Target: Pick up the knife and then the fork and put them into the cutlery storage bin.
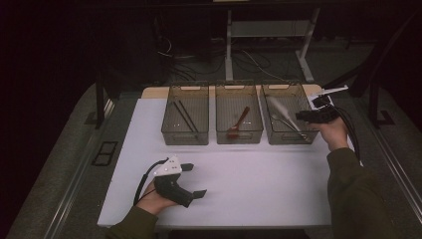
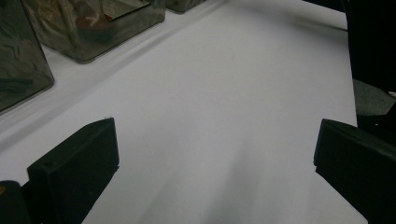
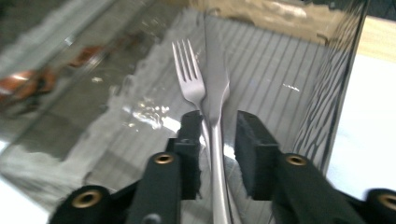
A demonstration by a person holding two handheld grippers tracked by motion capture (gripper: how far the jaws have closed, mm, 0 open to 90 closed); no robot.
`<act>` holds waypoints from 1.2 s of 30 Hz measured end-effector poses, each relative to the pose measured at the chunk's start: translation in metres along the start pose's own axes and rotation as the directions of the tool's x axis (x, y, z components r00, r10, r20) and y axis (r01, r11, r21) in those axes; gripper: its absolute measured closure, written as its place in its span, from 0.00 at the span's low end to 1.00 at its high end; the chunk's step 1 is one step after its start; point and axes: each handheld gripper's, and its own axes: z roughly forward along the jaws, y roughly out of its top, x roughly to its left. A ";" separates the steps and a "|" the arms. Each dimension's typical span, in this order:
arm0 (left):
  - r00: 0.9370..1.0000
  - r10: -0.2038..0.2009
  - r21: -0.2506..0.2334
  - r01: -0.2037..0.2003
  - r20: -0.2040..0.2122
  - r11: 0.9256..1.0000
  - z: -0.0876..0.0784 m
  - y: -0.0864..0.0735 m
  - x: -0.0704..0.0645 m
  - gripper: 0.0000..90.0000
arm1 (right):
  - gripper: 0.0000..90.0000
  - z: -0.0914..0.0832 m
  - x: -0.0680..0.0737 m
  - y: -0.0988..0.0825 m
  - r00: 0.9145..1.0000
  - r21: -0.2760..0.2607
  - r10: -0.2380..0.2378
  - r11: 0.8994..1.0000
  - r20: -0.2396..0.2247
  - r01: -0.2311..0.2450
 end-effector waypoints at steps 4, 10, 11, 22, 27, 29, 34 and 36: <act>1.000 0.002 -0.003 -0.002 -0.002 1.000 -0.002 0.000 -0.001 0.00 | 0.65 -0.022 0.007 -0.008 0.998 -0.089 -0.009 0.996 -0.065 0.003; 1.000 0.006 0.001 -0.006 -0.005 1.000 -0.002 0.000 -0.002 0.00 | 0.49 -0.047 0.028 -0.033 0.989 -0.144 -0.058 0.989 -0.134 0.038; 1.000 0.007 0.002 -0.007 -0.004 1.000 -0.002 0.000 -0.002 0.00 | 0.48 -0.050 0.032 -0.037 0.987 -0.149 -0.070 0.988 -0.141 0.048; 1.000 0.009 0.001 -0.009 -0.009 1.000 -0.003 0.000 -0.003 0.00 | 0.36 -0.067 0.069 -0.087 0.963 -0.167 -0.151 0.979 -0.221 0.116; 1.000 0.009 -0.005 -0.009 -0.011 1.000 -0.004 0.000 -0.003 0.00 | 0.31 -0.069 0.080 -0.108 0.961 -0.187 -0.154 0.976 -0.228 0.112; 1.000 0.008 -0.005 -0.008 -0.012 1.000 -0.004 0.000 -0.003 0.00 | 0.28 -0.068 0.086 -0.115 0.964 -0.197 -0.161 0.973 -0.211 0.119; 1.000 0.008 -0.005 -0.008 -0.013 1.000 -0.005 0.000 -0.004 0.00 | 0.22 -0.064 0.098 -0.133 0.964 -0.205 -0.179 0.969 -0.199 0.138; 1.000 0.012 -0.002 -0.012 -0.012 1.000 -0.005 0.000 -0.004 0.00 | 0.21 -0.063 0.100 -0.139 0.962 -0.204 -0.184 0.969 -0.200 0.143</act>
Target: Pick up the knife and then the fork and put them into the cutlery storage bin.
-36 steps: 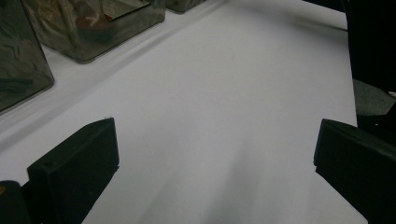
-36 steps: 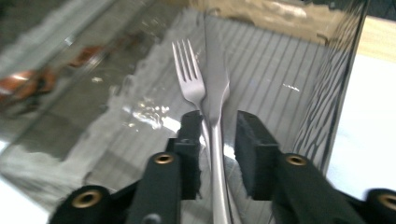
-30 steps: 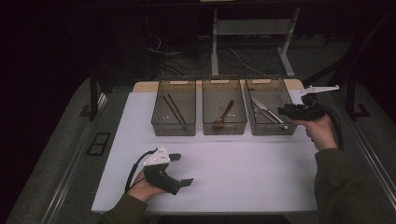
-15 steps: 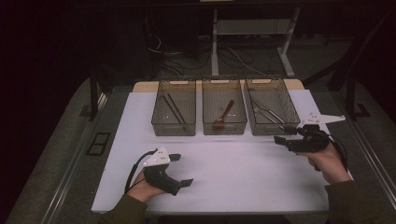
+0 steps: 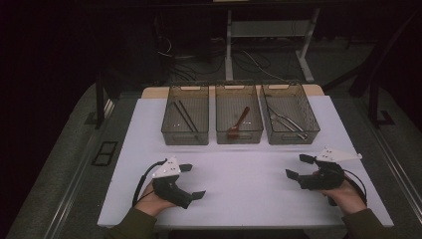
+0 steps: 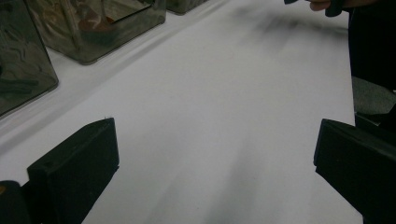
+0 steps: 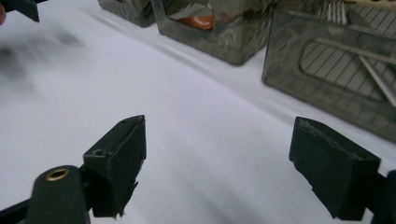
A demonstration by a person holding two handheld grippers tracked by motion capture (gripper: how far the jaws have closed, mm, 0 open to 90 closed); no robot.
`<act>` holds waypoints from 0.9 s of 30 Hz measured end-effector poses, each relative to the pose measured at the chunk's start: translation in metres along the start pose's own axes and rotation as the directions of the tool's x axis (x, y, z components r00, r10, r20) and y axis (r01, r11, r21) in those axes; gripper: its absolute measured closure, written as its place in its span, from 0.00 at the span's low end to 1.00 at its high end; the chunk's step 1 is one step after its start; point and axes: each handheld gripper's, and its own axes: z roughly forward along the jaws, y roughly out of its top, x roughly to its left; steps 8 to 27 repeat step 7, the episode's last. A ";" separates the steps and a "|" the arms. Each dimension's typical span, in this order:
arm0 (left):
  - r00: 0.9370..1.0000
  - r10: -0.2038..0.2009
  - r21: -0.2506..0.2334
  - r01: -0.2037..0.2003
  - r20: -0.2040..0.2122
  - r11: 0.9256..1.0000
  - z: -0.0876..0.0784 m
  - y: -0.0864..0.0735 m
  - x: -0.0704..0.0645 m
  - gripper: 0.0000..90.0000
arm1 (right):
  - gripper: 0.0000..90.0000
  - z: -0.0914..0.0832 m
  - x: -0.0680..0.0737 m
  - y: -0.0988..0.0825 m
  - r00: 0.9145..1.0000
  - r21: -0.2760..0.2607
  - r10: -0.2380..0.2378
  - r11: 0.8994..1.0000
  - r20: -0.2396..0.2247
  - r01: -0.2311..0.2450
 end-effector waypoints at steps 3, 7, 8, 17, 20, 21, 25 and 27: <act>1.000 0.000 0.001 0.000 -0.001 1.000 0.000 0.000 0.000 0.00 | 0.21 0.001 0.003 -0.007 1.000 0.004 0.008 1.000 -0.001 -0.008; 1.000 -0.001 0.001 0.001 -0.003 1.000 0.000 0.000 0.000 0.00 | 0.19 -0.001 0.006 -0.010 1.000 -0.001 0.005 1.000 -0.003 -0.005; 1.000 -0.001 0.001 0.001 -0.003 1.000 0.000 0.000 0.000 0.00 | 0.19 -0.001 0.006 -0.010 1.000 -0.001 0.005 1.000 -0.003 -0.005; 1.000 -0.001 0.001 0.001 -0.003 1.000 0.000 0.000 0.000 0.00 | 0.19 -0.001 0.006 -0.010 1.000 -0.001 0.005 1.000 -0.003 -0.005; 1.000 -0.001 0.001 0.001 -0.003 1.000 0.000 0.000 0.000 0.00 | 0.19 -0.001 0.006 -0.010 1.000 -0.001 0.005 1.000 -0.003 -0.005; 1.000 -0.001 0.001 0.001 -0.003 1.000 0.000 0.000 0.000 0.00 | 0.19 -0.001 0.006 -0.010 1.000 -0.001 0.005 1.000 -0.003 -0.005; 1.000 -0.001 0.001 0.001 -0.003 1.000 0.000 0.000 0.000 0.00 | 0.19 -0.001 0.006 -0.010 1.000 -0.001 0.005 1.000 -0.003 -0.005; 1.000 -0.001 0.001 0.001 -0.003 1.000 0.000 0.000 0.000 0.00 | 0.19 -0.001 0.006 -0.010 1.000 -0.001 0.005 1.000 -0.003 -0.005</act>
